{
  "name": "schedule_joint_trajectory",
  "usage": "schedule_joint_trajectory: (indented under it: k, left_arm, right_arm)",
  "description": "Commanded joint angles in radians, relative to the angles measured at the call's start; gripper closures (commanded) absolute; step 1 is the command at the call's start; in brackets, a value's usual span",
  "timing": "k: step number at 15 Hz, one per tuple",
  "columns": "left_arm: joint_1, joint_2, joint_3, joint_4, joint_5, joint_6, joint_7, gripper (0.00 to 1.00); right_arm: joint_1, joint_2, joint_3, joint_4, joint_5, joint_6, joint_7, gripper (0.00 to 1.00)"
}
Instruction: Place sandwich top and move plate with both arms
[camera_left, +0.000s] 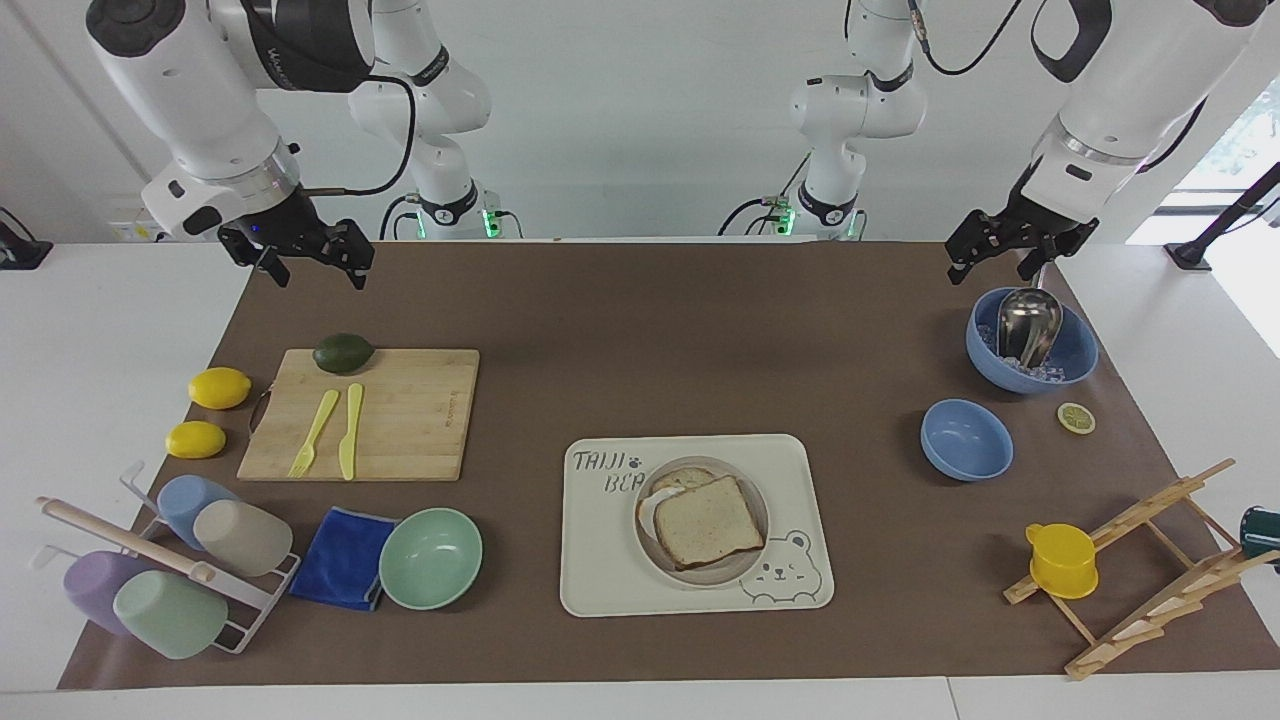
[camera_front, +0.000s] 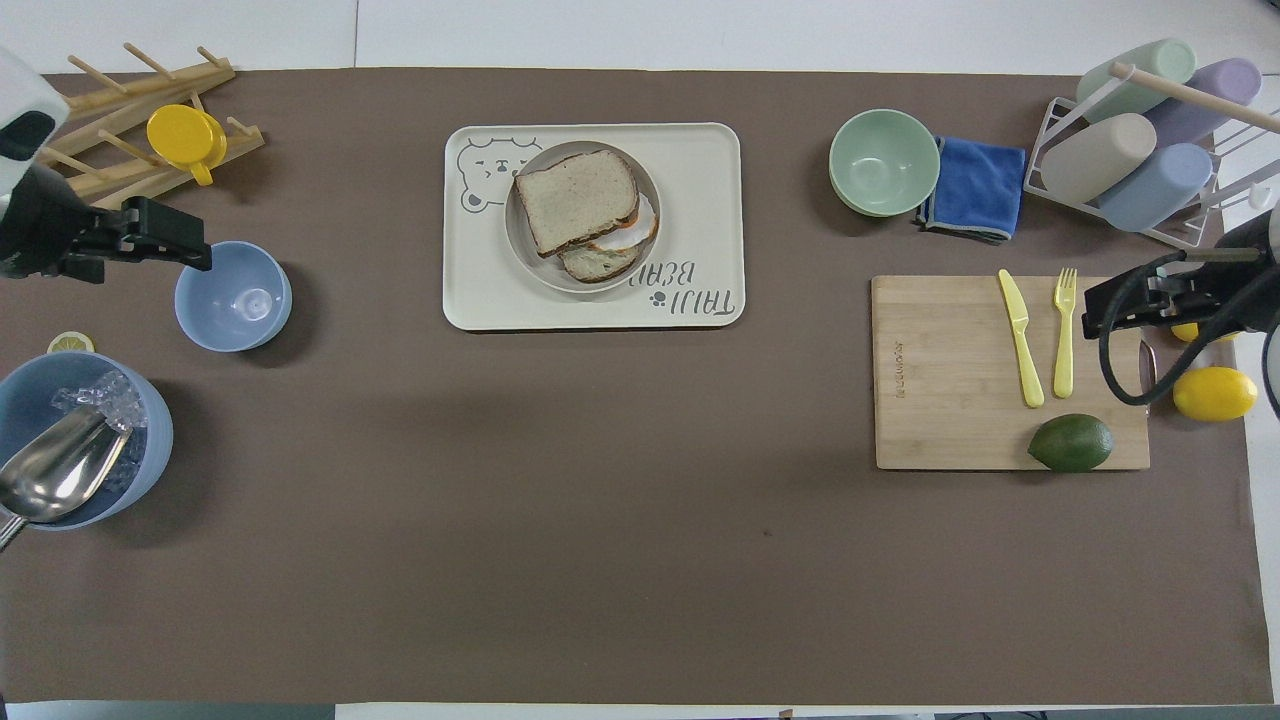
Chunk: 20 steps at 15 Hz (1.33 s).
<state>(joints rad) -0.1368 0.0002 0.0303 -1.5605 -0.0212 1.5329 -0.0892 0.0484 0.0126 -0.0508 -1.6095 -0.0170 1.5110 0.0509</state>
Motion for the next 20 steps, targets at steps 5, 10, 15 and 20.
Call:
schedule_joint_trajectory:
  k: [5,10,15,20]
  left_arm:
    - [0.022,-0.06,-0.076,-0.091,0.034,-0.065,-0.006,0.0]
    - [0.061,-0.054,-0.081,-0.089,0.021,0.016,-0.001,0.0]
    - [0.063,-0.035,-0.084,-0.027,0.009,-0.033,-0.007,0.0]
    - [0.065,-0.039,-0.084,-0.039,0.012,-0.016,0.02,0.0]
  right_arm:
    - [-0.002,-0.016,0.011,-0.007,0.002,0.017,0.0,0.0]
    - [-0.007,-0.016,0.011,-0.007,0.002,0.02,0.0,0.0]
    - [-0.012,-0.016,0.011,-0.007,0.0,0.02,0.001,0.0]
    - [-0.01,-0.017,0.011,-0.007,0.0,0.02,0.001,0.0]
